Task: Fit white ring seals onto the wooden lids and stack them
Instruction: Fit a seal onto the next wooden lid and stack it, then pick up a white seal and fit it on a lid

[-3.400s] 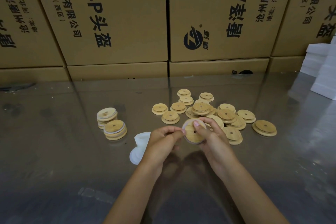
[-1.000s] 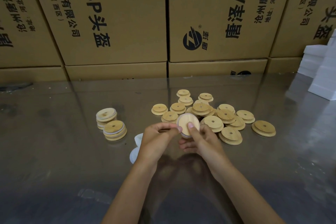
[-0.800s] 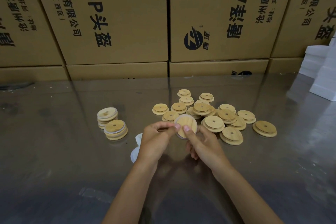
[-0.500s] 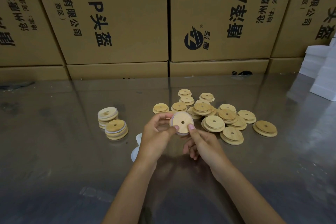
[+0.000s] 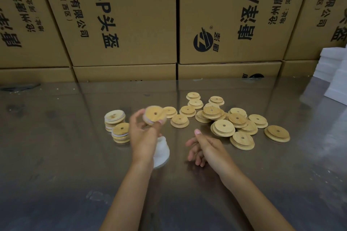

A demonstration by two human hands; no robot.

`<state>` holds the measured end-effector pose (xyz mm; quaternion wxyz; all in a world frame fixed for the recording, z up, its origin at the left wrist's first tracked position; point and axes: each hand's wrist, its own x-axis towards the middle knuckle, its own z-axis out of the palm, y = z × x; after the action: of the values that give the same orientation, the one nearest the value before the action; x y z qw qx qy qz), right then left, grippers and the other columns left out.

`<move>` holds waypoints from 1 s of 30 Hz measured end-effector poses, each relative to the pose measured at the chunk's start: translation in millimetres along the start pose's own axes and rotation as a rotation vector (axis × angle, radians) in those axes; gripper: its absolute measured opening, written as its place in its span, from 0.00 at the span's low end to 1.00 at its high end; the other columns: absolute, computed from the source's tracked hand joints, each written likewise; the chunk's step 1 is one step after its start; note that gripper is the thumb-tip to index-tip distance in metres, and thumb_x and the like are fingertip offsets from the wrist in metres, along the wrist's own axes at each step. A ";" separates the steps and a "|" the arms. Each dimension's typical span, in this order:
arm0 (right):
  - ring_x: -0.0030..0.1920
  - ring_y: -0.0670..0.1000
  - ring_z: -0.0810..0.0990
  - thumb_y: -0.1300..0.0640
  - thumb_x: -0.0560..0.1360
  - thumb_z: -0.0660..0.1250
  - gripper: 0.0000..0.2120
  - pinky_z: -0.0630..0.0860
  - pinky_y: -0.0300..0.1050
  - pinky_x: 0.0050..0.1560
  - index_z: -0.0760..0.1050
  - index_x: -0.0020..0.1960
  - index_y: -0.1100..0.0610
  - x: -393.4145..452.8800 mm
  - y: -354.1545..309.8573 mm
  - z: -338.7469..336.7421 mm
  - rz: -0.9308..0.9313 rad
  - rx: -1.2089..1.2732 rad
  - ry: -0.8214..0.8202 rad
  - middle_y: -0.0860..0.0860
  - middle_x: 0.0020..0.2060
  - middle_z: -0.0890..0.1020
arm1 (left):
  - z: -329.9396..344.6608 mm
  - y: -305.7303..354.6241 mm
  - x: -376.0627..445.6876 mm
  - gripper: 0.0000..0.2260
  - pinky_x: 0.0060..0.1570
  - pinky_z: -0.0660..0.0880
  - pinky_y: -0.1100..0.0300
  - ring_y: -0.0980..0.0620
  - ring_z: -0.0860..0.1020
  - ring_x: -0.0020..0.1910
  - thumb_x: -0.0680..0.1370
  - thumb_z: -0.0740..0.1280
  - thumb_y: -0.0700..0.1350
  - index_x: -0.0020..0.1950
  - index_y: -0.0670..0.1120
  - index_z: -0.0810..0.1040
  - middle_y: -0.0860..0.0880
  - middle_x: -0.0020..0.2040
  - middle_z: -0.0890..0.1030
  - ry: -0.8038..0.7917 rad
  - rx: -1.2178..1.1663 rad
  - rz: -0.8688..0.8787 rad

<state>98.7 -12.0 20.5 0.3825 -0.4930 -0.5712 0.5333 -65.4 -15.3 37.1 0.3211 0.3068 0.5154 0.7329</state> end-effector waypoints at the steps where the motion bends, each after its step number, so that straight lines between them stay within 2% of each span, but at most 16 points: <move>1: 0.26 0.48 0.73 0.44 0.84 0.54 0.24 0.69 0.37 0.27 0.81 0.46 0.60 0.2 0.5 -0.3 0.004 0.001 -0.003 0.54 0.29 0.81 | -6.1 -0.6 5.9 0.22 0.30 0.76 0.67 0.53 0.80 0.42 0.73 0.71 0.33 0.62 0.50 0.72 0.48 0.52 0.81 0.086 -0.041 -0.020; 4: 0.26 0.48 0.74 0.44 0.84 0.55 0.24 0.69 0.37 0.27 0.81 0.46 0.59 1.2 1.0 -0.1 0.011 -0.001 -0.007 0.54 0.29 0.82 | -20.9 -5.7 21.2 0.24 0.31 0.76 0.64 0.51 0.78 0.42 0.75 0.67 0.32 0.67 0.47 0.67 0.46 0.55 0.78 0.268 -0.107 -0.046; 6: 0.26 0.48 0.74 0.44 0.84 0.55 0.23 0.69 0.36 0.27 0.81 0.46 0.59 1.4 1.0 0.4 0.011 0.002 -0.007 0.54 0.29 0.82 | -27.6 -10.1 28.8 0.24 0.39 0.76 0.55 0.46 0.77 0.45 0.75 0.63 0.30 0.70 0.42 0.66 0.38 0.57 0.78 0.291 -0.069 -0.042; 8: 0.26 0.47 0.74 0.45 0.84 0.55 0.23 0.69 0.36 0.28 0.81 0.46 0.59 1.6 1.5 0.3 0.012 0.004 -0.008 0.54 0.29 0.82 | -30.2 -12.0 30.7 0.24 0.52 0.76 0.47 0.39 0.79 0.51 0.74 0.60 0.30 0.70 0.40 0.68 0.32 0.62 0.74 0.314 0.038 -0.029; 9: 0.26 0.47 0.74 0.45 0.84 0.55 0.23 0.69 0.36 0.28 0.81 0.46 0.60 1.8 1.8 0.1 0.013 0.005 -0.009 0.54 0.29 0.82 | -29.8 -10.9 29.2 0.24 0.56 0.76 0.48 0.40 0.78 0.51 0.74 0.60 0.32 0.71 0.41 0.68 0.34 0.65 0.71 0.346 0.096 -0.035; 11: 0.26 0.47 0.74 0.46 0.84 0.55 0.23 0.69 0.36 0.27 0.81 0.46 0.60 2.2 2.2 -0.3 0.013 0.010 -0.010 0.54 0.29 0.82 | -27.3 -7.4 25.3 0.26 0.53 0.73 0.57 0.48 0.76 0.47 0.75 0.62 0.35 0.72 0.46 0.67 0.40 0.68 0.64 0.409 0.155 -0.044; 12: 0.26 0.47 0.74 0.46 0.84 0.55 0.22 0.69 0.36 0.27 0.81 0.46 0.60 2.3 2.3 -0.4 0.012 0.013 -0.010 0.54 0.28 0.82 | -26.1 -6.6 23.9 0.26 0.53 0.71 0.59 0.48 0.75 0.49 0.75 0.63 0.36 0.73 0.47 0.67 0.41 0.68 0.62 0.422 0.171 -0.038; 16: 0.25 0.47 0.73 0.47 0.84 0.56 0.22 0.69 0.36 0.27 0.80 0.45 0.60 3.4 3.3 0.0 0.014 0.017 -0.001 0.53 0.27 0.81 | -24.6 -4.9 22.0 0.26 0.62 0.72 0.54 0.42 0.72 0.63 0.75 0.65 0.36 0.73 0.46 0.65 0.41 0.70 0.59 0.449 0.215 -0.008; 20: 0.26 0.47 0.74 0.52 0.84 0.59 0.17 0.70 0.37 0.27 0.79 0.44 0.59 6.2 7.6 -0.6 -0.018 0.036 0.065 0.52 0.27 0.81 | -21.8 -3.8 20.3 0.27 0.64 0.71 0.50 0.41 0.71 0.64 0.75 0.66 0.36 0.73 0.44 0.64 0.41 0.71 0.58 0.448 0.234 0.015; 23: 0.35 0.45 0.78 0.60 0.80 0.64 0.09 0.72 0.33 0.34 0.79 0.43 0.54 10.1 14.3 -4.8 -0.163 -0.078 0.277 0.47 0.33 0.82 | -18.3 -2.7 18.8 0.25 0.63 0.72 0.48 0.40 0.71 0.64 0.75 0.65 0.35 0.71 0.43 0.66 0.41 0.70 0.60 0.436 0.272 0.082; 26: 0.53 0.49 0.75 0.62 0.77 0.66 0.06 0.70 0.40 0.55 0.79 0.51 0.53 11.9 18.7 -15.7 -0.345 -0.416 0.487 0.45 0.47 0.80 | -12.3 -1.4 12.1 0.23 0.61 0.72 0.55 0.43 0.71 0.62 0.73 0.63 0.33 0.68 0.44 0.69 0.42 0.68 0.62 0.380 0.306 0.180; 28: 0.64 0.52 0.70 0.61 0.76 0.66 0.13 0.66 0.47 0.65 0.77 0.60 0.56 14.2 22.4 -25.7 -0.354 -0.633 0.564 0.49 0.58 0.78 | -6.6 -1.6 5.0 0.22 0.56 0.69 0.60 0.43 0.72 0.61 0.73 0.63 0.33 0.67 0.45 0.70 0.44 0.67 0.63 0.327 0.346 0.235; 30: 0.73 0.55 0.62 0.57 0.77 0.65 0.20 0.60 0.53 0.72 0.73 0.68 0.56 16.2 25.4 -35.1 -0.258 -0.803 0.591 0.53 0.70 0.71 | 0.6 -3.1 -3.2 0.23 0.60 0.69 0.55 0.42 0.70 0.63 0.72 0.63 0.33 0.67 0.46 0.69 0.48 0.64 0.63 0.262 0.395 0.290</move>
<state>132.9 10.4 -1.1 0.3707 -0.6563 -0.6546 0.0584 -62.6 -16.7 33.9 0.0775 0.3367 0.6359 0.6901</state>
